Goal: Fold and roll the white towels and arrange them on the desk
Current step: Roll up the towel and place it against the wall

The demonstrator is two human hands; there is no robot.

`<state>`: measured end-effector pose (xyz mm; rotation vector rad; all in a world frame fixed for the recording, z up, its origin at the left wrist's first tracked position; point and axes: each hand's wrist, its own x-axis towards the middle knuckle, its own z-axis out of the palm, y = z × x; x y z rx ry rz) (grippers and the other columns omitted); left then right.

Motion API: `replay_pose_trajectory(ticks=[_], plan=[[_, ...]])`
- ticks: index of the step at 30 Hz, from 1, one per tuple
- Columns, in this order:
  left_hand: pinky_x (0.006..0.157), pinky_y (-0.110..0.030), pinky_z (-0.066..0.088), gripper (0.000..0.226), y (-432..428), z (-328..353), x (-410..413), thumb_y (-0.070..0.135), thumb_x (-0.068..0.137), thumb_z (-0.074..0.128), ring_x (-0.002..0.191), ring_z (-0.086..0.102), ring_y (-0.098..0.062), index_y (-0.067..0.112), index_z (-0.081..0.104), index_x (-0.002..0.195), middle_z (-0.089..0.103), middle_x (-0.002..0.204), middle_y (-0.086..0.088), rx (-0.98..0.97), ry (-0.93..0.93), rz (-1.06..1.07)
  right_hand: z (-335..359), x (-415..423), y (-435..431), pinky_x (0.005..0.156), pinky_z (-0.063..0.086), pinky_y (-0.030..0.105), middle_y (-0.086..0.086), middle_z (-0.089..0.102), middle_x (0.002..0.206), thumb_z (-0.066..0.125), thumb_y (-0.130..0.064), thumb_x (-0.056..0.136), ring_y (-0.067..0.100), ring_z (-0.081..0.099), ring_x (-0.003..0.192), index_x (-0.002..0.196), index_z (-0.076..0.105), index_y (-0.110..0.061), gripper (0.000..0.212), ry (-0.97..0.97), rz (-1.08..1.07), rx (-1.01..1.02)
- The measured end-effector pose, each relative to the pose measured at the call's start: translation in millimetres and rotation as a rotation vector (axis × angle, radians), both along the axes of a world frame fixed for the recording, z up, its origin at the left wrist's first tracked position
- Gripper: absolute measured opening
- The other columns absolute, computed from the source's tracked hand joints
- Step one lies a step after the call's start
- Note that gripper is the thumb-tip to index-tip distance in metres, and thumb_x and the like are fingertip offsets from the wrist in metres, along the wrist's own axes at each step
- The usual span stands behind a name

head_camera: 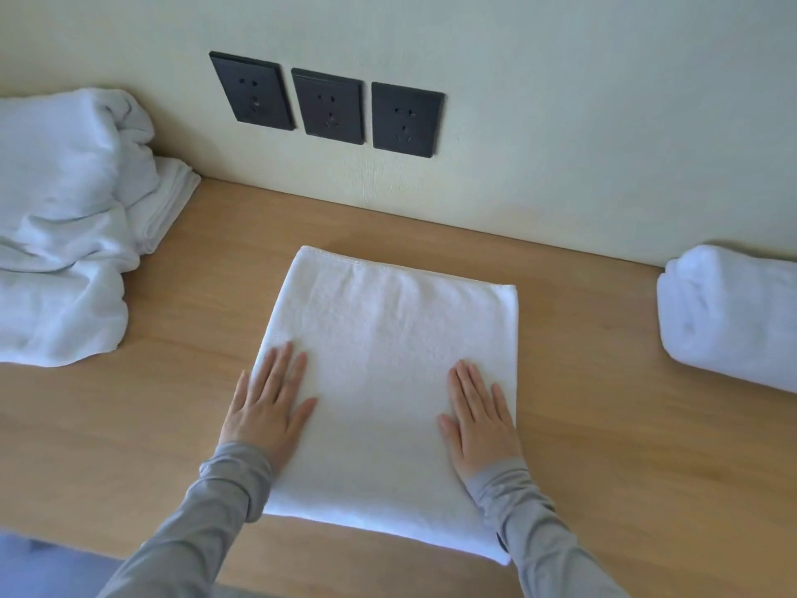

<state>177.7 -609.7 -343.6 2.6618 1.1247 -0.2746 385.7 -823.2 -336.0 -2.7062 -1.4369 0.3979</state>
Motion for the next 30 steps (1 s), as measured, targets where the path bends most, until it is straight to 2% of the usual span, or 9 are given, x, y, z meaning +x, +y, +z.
replay_pose_trajectory(ticks=[4, 6, 9, 13, 16, 19, 23, 27, 30], plan=[[0.114, -0.032, -0.016, 0.084, 0, 8, 0, 0.070, 0.069, -0.030, 0.139, -0.028, -0.008, 0.028, -0.027, 0.142, -0.030, 0.151, 0.011, -0.009, 0.044, -0.044, 1, 0, -1, 0.116, -0.009, 0.034, -0.002, -0.012, 0.156, 0.008, -0.047, 0.093, 0.018, -0.015, 0.143, 0.145, -0.008, -0.016, 0.064, -0.006, 0.041, -0.040], [0.114, -0.031, -0.017, 0.090, -1, 23, -3, 0.071, 0.078, -0.019, 0.145, -0.009, -0.020, 0.018, -0.006, 0.149, -0.013, 0.156, -0.001, 0.016, 0.027, -0.174, 8, -3, -6, 0.115, -0.012, 0.034, -0.001, -0.019, 0.154, 0.008, -0.052, 0.090, 0.019, -0.020, 0.142, 0.144, -0.014, -0.017, 0.068, 0.058, 0.094, -0.052], [0.114, -0.032, 0.004, 0.079, -3, 42, -22, 0.064, 0.092, 0.016, 0.141, 0.024, -0.024, 0.006, 0.036, 0.142, 0.030, 0.151, -0.009, -0.063, -0.059, -0.466, 23, -22, -28, 0.113, 0.006, 0.035, 0.006, 0.011, 0.156, 0.027, -0.060, 0.090, 0.029, 0.011, 0.144, 0.147, 0.017, -0.007, 0.078, 0.105, 0.224, -0.013], [0.115, -0.029, 0.013, 0.097, 5, 44, -58, 0.077, 0.075, 0.044, 0.144, 0.013, -0.014, 0.006, 0.041, 0.140, 0.022, 0.156, -0.002, -0.089, -0.066, -0.667, 29, -49, -60, 0.106, 0.020, 0.041, 0.008, 0.034, 0.150, 0.040, -0.080, 0.072, 0.024, 0.020, 0.140, 0.140, 0.040, -0.007, 0.100, 0.074, 0.338, -0.152], [0.113, -0.028, 0.017, 0.117, 21, 46, -65, 0.082, 0.051, 0.060, 0.137, 0.027, -0.018, 0.008, 0.041, 0.140, 0.032, 0.151, -0.005, -0.064, 0.039, -0.797, 28, -49, -64, 0.108, 0.015, 0.038, 0.006, 0.036, 0.148, 0.059, -0.080, 0.054, 0.023, 0.019, 0.139, 0.139, 0.041, -0.009, 0.111, 0.039, 0.359, -0.196], [0.101, -0.026, 0.043, 0.119, 32, 49, -60, 0.072, 0.041, 0.073, 0.132, 0.043, -0.019, 0.011, 0.042, 0.138, 0.043, 0.144, -0.005, -0.055, 0.054, -0.864, 28, -46, -63, 0.112, 0.018, 0.036, 0.006, 0.043, 0.144, 0.074, -0.069, 0.048, 0.020, 0.033, 0.134, 0.134, 0.049, -0.010, 0.107, -0.012, 0.360, -0.117], [0.079, -0.026, 0.055, 0.092, 41, 58, -56, 0.045, 0.045, 0.085, 0.107, 0.063, -0.017, 0.010, 0.054, 0.125, 0.061, 0.124, -0.006, -0.146, -0.202, -0.775, 34, -41, -65, 0.085, 0.055, 0.035, 0.011, 0.060, 0.118, 0.086, -0.042, 0.050, 0.027, 0.064, 0.106, 0.107, 0.068, -0.004, 0.070, -0.004, 0.273, 0.115], [0.077, -0.016, 0.048, 0.066, 55, 77, -47, 0.040, 0.054, 0.077, 0.086, 0.066, -0.013, 0.015, 0.066, 0.113, 0.066, 0.103, 0.006, -0.275, -0.328, -0.569, 56, -28, -58, 0.057, 0.055, 0.019, -0.002, 0.068, 0.086, 0.089, -0.043, 0.045, 0.013, 0.069, 0.074, 0.101, 0.069, -0.011, 0.068, 0.040, 0.179, 0.144], [0.071, -0.002, 0.038, 0.056, 65, 94, -28, 0.052, 0.051, 0.061, 0.079, 0.063, -0.002, 0.030, 0.069, 0.102, 0.064, 0.087, 0.026, -0.411, -0.293, -0.336, 68, -21, -54, 0.070, 0.050, 0.013, -0.007, 0.064, 0.103, 0.080, -0.051, 0.055, 0.009, 0.065, 0.088, 0.123, 0.057, -0.011, 0.083, 0.118, 0.159, 0.064]])
